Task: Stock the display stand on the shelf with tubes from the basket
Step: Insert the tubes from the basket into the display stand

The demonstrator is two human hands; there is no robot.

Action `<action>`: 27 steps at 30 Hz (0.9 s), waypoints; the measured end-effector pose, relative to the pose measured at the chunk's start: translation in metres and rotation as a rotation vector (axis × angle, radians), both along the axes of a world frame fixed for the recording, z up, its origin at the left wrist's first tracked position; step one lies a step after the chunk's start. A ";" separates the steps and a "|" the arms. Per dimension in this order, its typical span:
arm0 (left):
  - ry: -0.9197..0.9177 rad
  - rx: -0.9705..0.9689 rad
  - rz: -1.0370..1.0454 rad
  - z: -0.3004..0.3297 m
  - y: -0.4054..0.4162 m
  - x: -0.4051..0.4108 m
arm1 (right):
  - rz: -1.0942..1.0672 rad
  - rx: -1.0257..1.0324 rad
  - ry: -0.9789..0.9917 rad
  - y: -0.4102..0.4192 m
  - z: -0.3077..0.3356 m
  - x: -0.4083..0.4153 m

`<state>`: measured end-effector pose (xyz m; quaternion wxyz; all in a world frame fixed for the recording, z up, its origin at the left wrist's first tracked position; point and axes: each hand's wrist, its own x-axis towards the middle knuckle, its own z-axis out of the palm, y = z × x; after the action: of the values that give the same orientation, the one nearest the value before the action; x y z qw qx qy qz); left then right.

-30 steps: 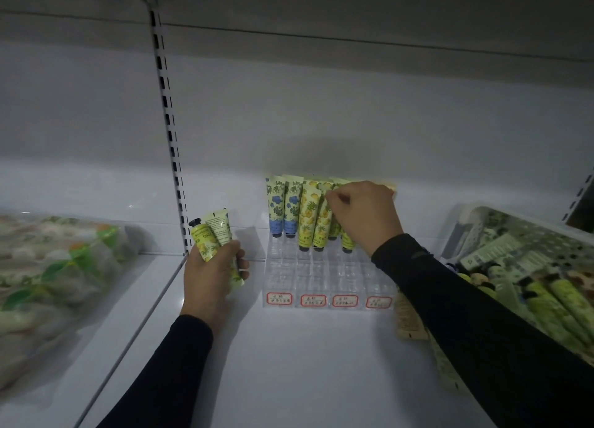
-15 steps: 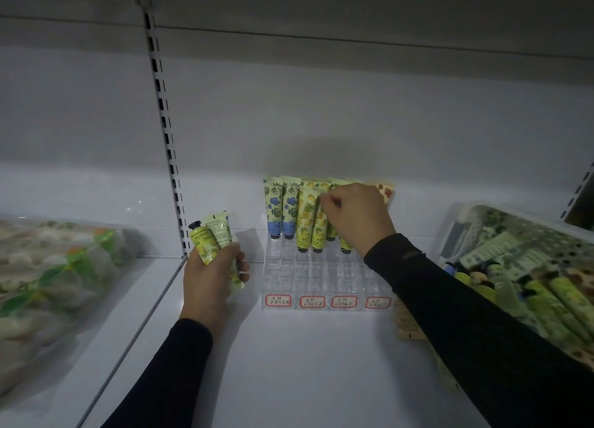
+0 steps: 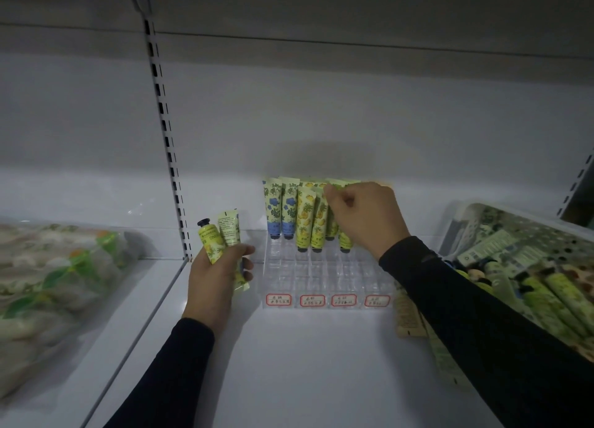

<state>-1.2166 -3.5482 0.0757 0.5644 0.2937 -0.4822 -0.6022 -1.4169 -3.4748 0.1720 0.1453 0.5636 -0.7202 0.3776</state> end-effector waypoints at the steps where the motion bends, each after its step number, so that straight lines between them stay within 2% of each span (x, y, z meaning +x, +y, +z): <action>1: -0.023 -0.030 -0.018 0.001 0.001 0.000 | -0.002 -0.049 0.018 0.005 0.000 0.001; 3: -0.045 -0.087 -0.075 0.003 0.003 0.000 | 0.007 -0.120 0.006 0.015 -0.003 0.007; 5: -0.050 -0.113 -0.162 0.004 0.006 -0.001 | 0.076 -0.095 -0.104 0.025 -0.011 0.016; 9: -0.092 -0.147 -0.295 0.003 0.011 -0.002 | 0.329 0.106 -0.470 0.040 -0.028 0.046; 11: -0.155 -0.177 -0.314 0.003 0.013 -0.002 | 0.417 0.131 -0.648 0.039 -0.035 0.056; 16: -0.197 -0.191 -0.348 0.006 0.019 -0.001 | 0.445 0.088 -0.774 0.034 -0.042 0.054; 20: -0.205 -0.203 -0.322 0.008 0.019 -0.001 | 0.371 -0.076 -1.015 0.032 -0.038 0.049; 25: -0.143 -0.105 -0.395 0.013 0.024 -0.001 | 0.486 0.018 -1.198 0.031 -0.027 0.046; 27: -0.094 -0.034 -0.440 0.016 0.025 0.000 | 0.530 -0.007 -1.286 0.031 -0.026 0.043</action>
<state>-1.2167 -3.5232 0.0918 0.4014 0.1995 -0.5706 -0.6881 -1.3743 -3.4438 0.1459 -0.4055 0.3843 -0.5001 0.6616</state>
